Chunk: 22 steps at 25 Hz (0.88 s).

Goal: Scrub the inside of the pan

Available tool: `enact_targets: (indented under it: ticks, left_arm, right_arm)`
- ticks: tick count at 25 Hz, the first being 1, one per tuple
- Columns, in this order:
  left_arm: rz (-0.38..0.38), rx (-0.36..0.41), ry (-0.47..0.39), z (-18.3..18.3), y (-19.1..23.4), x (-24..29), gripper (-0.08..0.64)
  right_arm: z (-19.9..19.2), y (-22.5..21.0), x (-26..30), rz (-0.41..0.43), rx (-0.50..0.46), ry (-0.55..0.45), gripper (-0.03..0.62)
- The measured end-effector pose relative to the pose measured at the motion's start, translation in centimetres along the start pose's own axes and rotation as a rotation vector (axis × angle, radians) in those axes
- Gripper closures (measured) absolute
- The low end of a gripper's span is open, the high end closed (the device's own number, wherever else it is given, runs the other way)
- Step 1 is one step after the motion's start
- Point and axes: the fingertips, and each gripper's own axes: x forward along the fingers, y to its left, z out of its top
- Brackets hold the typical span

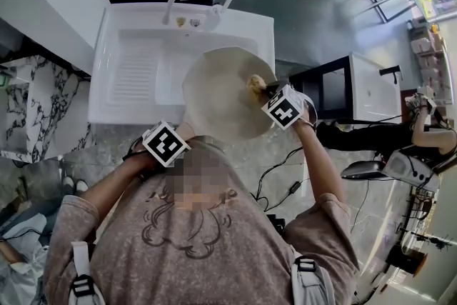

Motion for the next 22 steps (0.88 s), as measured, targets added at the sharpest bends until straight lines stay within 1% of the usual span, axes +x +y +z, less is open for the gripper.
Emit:
enact_targets:
  ticks: [5,11,15,18,20,22]
  left_arm:
    - [0.0,-0.005,0.008,-0.1,0.2,0.2,0.408]
    - [-0.007,-0.001,0.005,0.1,0.2,0.4,0.407]
    - [-0.009,-0.014,0.014,0.2,0.1,0.3,0.407]
    - [-0.011,-0.011,0.008,0.4,0.1,0.4,0.407]
    - [-0.016,0.0,-0.007,0.7,0.2,0.8,0.407]
    - [-0.014,-0.011,0.005,0.6,0.1,0.7,0.407]
  right_arm:
    - [-1.0,1.8,-0.6,0.051,-0.014,0.016,0.545]
    - [-1.5,3.1,-1.3,0.067,-0.037,0.024,0.545]
    - [-1.6,5.5,-1.6,0.132,-0.035,0.016,0.545]
    - [-1.5,7.6,-1.7,0.189,-0.058,0.02,0.545]
    - [-1.3,8.6,-1.8,0.211,-0.077,0.021,0.545]
    - [-1.0,9.4,-1.9,0.227,-0.098,0.022,0.545]
